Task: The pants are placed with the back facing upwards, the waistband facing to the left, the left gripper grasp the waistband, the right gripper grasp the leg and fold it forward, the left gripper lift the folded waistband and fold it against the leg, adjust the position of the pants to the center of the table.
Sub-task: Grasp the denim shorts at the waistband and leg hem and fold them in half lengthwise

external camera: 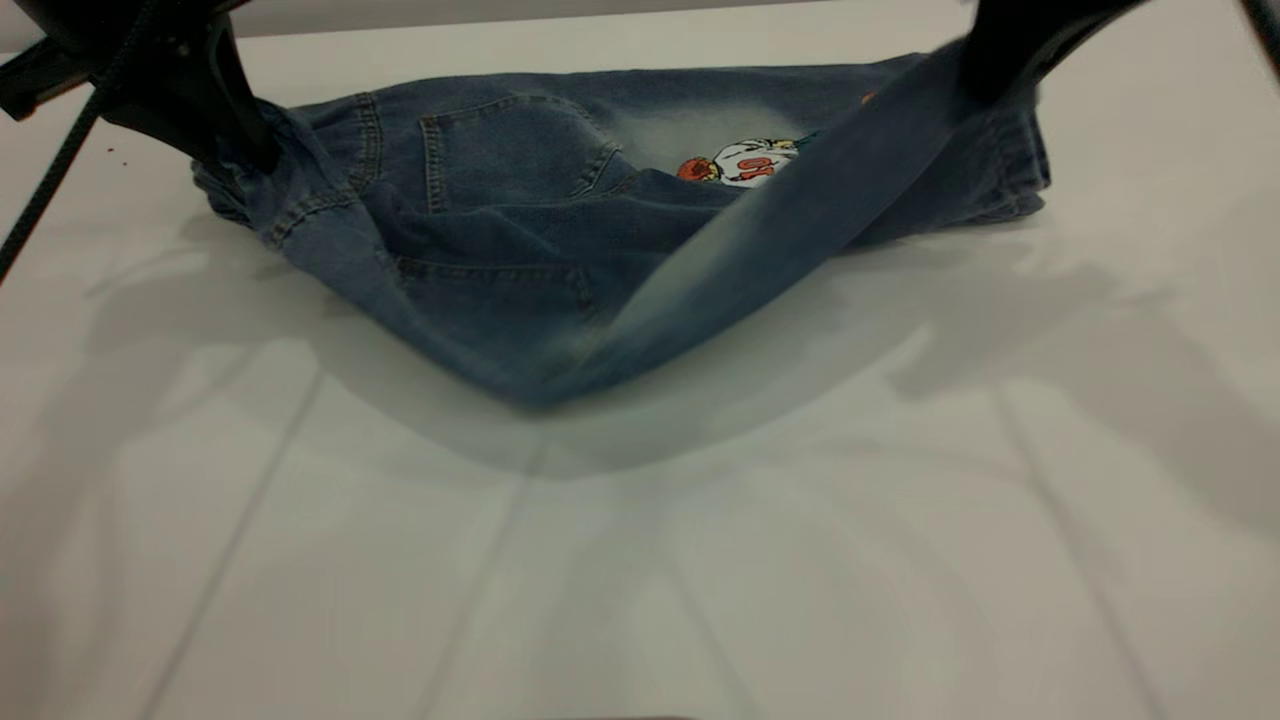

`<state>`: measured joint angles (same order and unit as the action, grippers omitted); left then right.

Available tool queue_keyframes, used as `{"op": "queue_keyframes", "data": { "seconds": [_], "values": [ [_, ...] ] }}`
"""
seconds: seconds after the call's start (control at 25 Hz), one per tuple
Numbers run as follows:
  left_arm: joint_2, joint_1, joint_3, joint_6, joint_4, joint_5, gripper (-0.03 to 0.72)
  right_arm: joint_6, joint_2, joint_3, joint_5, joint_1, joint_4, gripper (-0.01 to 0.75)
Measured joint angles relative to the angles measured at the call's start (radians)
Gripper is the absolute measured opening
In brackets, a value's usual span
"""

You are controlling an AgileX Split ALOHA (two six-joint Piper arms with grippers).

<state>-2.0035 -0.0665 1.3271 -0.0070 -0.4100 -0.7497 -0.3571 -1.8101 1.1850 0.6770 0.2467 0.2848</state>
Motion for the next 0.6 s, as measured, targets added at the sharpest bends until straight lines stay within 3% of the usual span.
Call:
{"op": "queue_keyframes", "data": {
  "seconds": [0.28, 0.6],
  "values": [
    [-0.001, 0.003, 0.000, -0.176, -0.050, 0.088, 0.083, 0.047, -0.077, 0.094, -0.004, -0.110, -0.004, 0.028],
    [-0.001, 0.009, 0.000, -0.408, -0.105, 0.143, 0.083, 0.050, -0.179, 0.247, 0.048, -0.134, -0.004, 0.028]
  ]
}}
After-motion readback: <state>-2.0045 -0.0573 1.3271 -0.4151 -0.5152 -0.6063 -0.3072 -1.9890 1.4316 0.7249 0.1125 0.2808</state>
